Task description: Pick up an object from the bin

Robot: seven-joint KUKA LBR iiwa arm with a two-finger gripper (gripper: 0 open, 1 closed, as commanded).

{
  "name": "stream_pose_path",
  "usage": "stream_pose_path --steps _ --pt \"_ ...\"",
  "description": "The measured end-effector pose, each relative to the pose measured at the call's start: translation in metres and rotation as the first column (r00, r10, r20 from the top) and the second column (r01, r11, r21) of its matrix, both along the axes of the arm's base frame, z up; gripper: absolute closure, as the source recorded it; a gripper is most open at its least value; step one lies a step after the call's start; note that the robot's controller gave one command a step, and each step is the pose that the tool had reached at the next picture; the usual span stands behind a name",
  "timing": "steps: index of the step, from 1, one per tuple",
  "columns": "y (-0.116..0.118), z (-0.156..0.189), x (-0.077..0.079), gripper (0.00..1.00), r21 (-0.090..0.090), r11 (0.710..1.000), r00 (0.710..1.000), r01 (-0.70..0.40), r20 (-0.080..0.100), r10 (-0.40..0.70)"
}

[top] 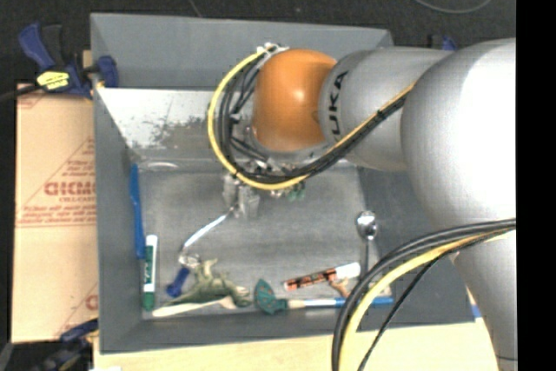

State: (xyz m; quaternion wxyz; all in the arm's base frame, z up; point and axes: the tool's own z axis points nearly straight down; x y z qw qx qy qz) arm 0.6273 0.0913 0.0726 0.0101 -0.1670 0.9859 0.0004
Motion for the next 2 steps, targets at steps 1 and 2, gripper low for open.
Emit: stream_pose_path --steps 1,2 --pt "0.0 0.0 0.0 1.0 0.0 1.0 1.0 0.0 0.0 0.0" --pt "-0.001 0.021 -0.004 1.0 -0.002 1.0 1.0 0.001 -0.013 -0.001"
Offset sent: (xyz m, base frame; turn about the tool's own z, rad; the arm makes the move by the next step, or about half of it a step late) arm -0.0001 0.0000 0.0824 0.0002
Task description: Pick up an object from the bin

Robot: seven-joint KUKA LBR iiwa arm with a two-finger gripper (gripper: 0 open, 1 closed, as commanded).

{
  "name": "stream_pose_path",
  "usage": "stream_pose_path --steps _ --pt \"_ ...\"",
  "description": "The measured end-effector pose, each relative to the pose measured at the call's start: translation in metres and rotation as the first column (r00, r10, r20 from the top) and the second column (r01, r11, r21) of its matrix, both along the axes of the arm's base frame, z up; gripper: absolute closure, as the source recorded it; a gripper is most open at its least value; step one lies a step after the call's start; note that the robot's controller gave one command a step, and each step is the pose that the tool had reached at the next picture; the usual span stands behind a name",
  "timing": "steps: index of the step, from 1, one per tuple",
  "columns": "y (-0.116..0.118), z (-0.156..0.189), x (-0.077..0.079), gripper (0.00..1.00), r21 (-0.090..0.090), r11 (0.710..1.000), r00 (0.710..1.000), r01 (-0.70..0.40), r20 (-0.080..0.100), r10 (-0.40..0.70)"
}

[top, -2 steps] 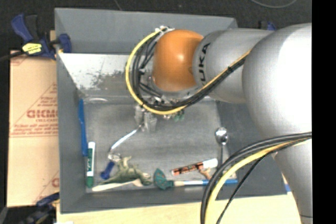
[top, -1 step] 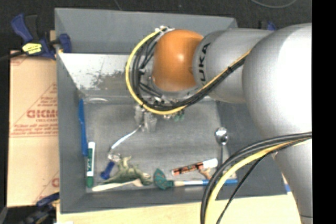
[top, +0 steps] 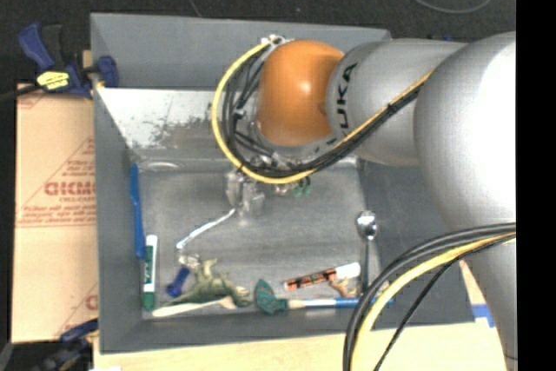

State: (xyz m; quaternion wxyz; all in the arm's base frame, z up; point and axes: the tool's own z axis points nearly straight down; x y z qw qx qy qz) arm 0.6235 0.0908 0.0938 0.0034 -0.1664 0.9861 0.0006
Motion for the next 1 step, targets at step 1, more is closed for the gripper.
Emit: stream_pose_path --steps 1 --pt "-0.0002 0.0414 0.0016 1.0 0.0 1.0 1.0 0.001 0.005 -0.001"
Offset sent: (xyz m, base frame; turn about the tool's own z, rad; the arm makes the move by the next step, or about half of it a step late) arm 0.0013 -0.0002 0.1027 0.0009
